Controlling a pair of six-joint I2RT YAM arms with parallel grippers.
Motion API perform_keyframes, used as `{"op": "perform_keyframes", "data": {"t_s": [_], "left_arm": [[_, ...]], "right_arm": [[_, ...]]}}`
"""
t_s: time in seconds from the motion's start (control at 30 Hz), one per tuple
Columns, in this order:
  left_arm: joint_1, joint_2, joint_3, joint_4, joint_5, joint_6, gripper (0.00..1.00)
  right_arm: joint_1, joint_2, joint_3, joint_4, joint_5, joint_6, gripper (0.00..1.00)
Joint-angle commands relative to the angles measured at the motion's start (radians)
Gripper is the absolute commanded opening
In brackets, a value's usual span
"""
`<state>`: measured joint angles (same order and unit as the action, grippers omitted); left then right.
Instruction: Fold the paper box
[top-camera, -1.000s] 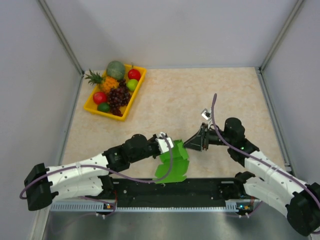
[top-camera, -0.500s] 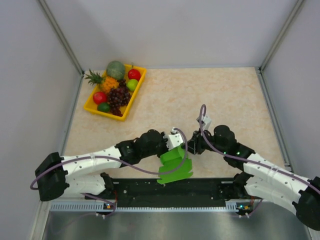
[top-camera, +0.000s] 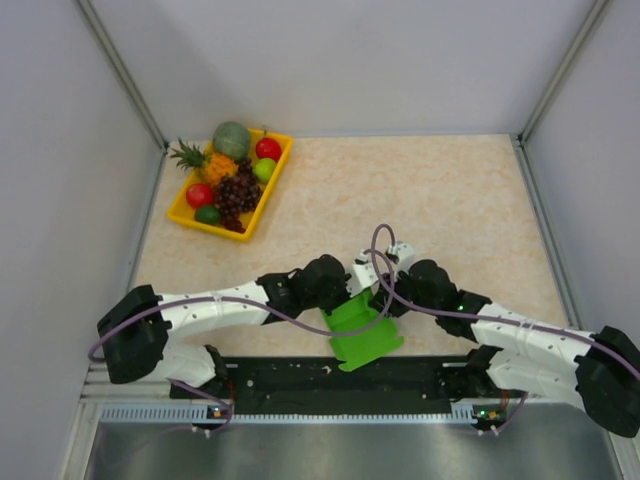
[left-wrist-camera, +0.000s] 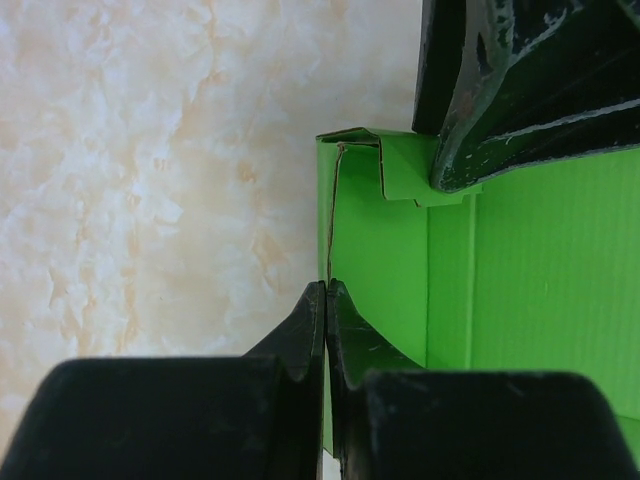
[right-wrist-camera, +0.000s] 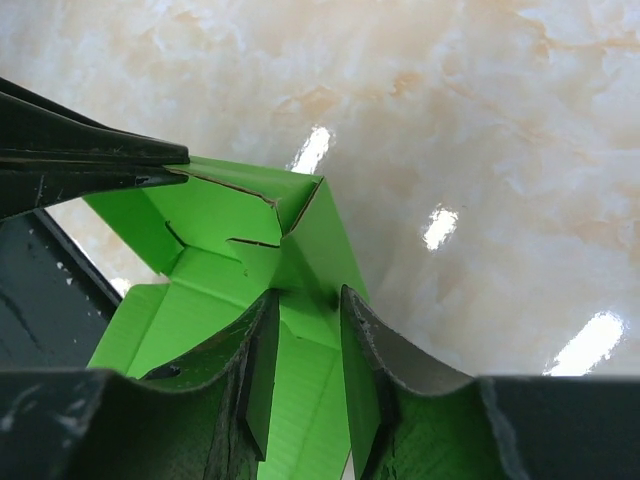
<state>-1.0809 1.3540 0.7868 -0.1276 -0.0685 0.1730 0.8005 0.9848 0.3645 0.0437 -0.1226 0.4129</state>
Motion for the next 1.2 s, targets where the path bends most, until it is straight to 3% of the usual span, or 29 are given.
{"op": "perform_keyframes", "data": {"t_s": [0.0, 0.23, 0.6, 0.87, 1.17], "left_arm": [[-0.007, 0.036, 0.051, 0.079, 0.091, -0.029, 0.0], [-0.007, 0.071, 0.072, 0.056, 0.096, -0.035, 0.0], [-0.008, 0.036, 0.058, 0.091, 0.219, -0.092, 0.16], [-0.007, 0.12, 0.066, 0.097, 0.237, -0.13, 0.14], [-0.005, 0.083, 0.016, 0.164, 0.202, -0.133, 0.15]], "right_arm": [[0.012, 0.053, 0.001, 0.058, 0.061, -0.032, 0.3], [0.012, 0.11, 0.031, 0.094, 0.031, -0.045, 0.26], [0.012, 0.152, 0.014, 0.143, 0.024, -0.059, 0.26], [0.012, 0.192, 0.044, 0.122, 0.034, -0.065, 0.25], [0.016, 0.256, 0.074, 0.11, 0.038, -0.077, 0.17]]}}
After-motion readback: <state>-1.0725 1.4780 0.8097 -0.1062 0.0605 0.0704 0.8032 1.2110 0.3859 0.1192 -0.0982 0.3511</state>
